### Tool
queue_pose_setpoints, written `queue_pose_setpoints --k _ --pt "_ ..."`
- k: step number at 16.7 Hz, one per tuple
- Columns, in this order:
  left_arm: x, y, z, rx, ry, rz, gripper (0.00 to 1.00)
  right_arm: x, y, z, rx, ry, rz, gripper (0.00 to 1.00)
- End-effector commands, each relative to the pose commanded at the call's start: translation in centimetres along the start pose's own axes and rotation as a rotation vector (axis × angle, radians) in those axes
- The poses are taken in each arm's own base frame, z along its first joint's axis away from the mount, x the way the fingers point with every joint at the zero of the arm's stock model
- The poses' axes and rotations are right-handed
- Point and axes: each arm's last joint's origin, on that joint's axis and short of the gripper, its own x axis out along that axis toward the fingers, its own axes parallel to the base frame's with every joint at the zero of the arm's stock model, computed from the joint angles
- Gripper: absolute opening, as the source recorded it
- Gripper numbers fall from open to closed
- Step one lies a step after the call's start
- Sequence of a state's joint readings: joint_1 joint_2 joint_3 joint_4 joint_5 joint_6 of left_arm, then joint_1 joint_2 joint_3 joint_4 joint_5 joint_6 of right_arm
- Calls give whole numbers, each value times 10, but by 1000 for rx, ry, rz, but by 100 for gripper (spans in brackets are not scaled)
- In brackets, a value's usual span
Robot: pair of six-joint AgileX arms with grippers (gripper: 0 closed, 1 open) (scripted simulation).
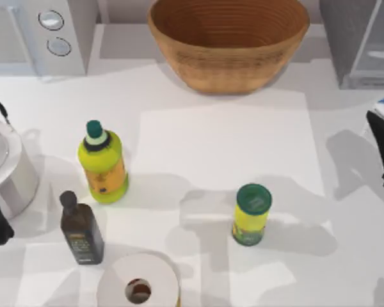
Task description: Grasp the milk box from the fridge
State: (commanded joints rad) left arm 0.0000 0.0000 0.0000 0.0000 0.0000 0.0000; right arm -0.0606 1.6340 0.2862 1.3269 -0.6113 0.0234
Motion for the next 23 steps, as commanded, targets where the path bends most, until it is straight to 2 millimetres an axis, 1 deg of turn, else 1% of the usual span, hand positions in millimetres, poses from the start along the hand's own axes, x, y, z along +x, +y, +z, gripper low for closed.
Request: queue_pose_setpoints --k 4,6,9,12,17,18,20,23 --pt "0 0 0 0 0 0 100 15 -10 -32 -1 -8 102 0" --pt "0 0 0 0 0 0 100 19 -13 -47 -5 -14 139 0" --pt "0 0 0 0 0 0 100 21 -16 -63 -15 -25 178 0" --pt "0 0 0 0 0 0 100 22 -18 -71 -21 -31 197 0" --pt "0 0 0 0 0 0 100 22 -18 -72 -22 -31 198 0" --pt "0 0 0 0 0 0 100 22 -17 -105 91 89 188 0" --pt "0 0 0 0 0 0 100 27 -17 -105 81 81 188 0" --pt "0 0 0 0 0 0 100 49 -14 -100 37 40 194 0"
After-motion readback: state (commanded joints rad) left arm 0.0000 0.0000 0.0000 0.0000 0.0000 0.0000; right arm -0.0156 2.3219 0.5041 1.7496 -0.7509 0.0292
